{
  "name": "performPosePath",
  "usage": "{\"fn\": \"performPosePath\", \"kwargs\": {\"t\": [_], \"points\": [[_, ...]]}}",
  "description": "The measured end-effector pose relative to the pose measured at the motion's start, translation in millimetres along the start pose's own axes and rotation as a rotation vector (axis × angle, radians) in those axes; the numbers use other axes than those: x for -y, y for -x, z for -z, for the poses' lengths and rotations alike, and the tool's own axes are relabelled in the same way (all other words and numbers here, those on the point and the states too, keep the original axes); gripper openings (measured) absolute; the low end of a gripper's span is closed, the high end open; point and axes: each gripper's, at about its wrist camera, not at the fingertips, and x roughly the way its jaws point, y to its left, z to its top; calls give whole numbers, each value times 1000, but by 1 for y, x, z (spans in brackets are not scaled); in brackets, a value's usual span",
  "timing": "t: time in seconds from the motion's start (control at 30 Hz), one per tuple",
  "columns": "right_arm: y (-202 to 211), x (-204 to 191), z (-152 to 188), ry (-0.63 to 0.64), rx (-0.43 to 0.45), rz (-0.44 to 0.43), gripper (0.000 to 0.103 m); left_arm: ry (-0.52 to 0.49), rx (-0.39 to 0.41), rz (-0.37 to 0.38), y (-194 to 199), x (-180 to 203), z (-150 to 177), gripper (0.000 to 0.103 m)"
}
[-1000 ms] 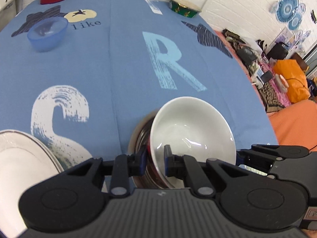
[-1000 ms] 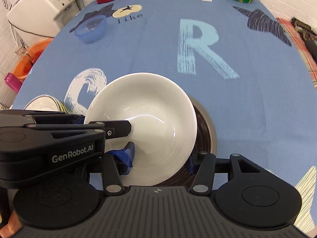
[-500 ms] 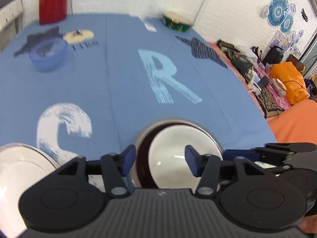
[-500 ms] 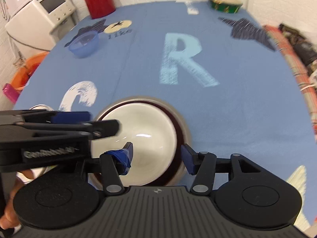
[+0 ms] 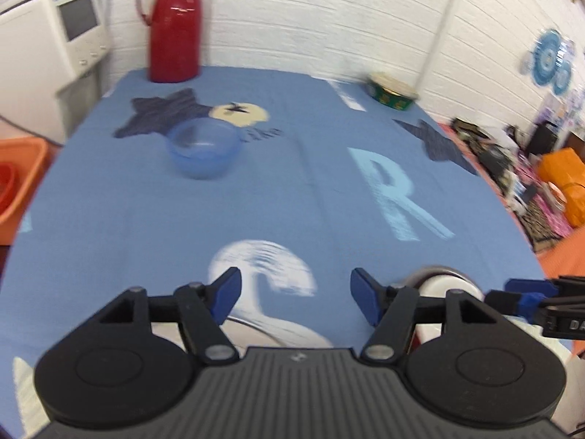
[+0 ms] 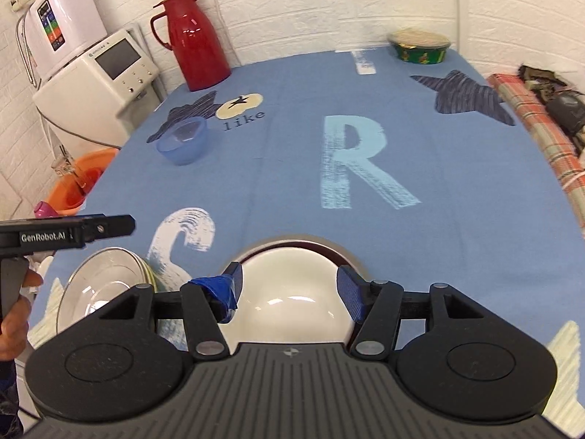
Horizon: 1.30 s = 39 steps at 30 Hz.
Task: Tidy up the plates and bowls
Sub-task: 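Reach the left tool to the clear blue bowl and grasp its rim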
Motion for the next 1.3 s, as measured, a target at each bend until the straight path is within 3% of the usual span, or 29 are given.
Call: {"fn": "performPosePath", "kwargs": {"t": [0.23, 0.43, 0.6, 0.73, 1.0, 1.23, 1.27, 1.3], "points": [[-62, -38, -47, 57, -51, -46, 44, 148, -4, -133, -23, -91, -30, 66], [-125, -80, -99, 109, -93, -87, 44, 245, -4, -126, -54, -136, -76, 66], [-168, -107, -136, 144, -102, -101, 45, 257, -7, -110, -89, -144, -112, 66], [-201, -122, -151, 176, -126, -84, 45, 267, -33, -109, -120, -146, -123, 67], [-243, -144, -166, 278, -121, -32, 46, 269, -52, -97, -167, -152, -137, 67], [-267, -152, -159, 310, -138, -61, 45, 250, -74, -87, -189, -151, -132, 67], [-269, -152, -158, 294, -148, -80, 45, 238, -77, -91, -190, -149, -131, 65], [-270, -153, -156, 274, -161, -106, 45, 227, -75, -94, -190, -147, -130, 55]]}}
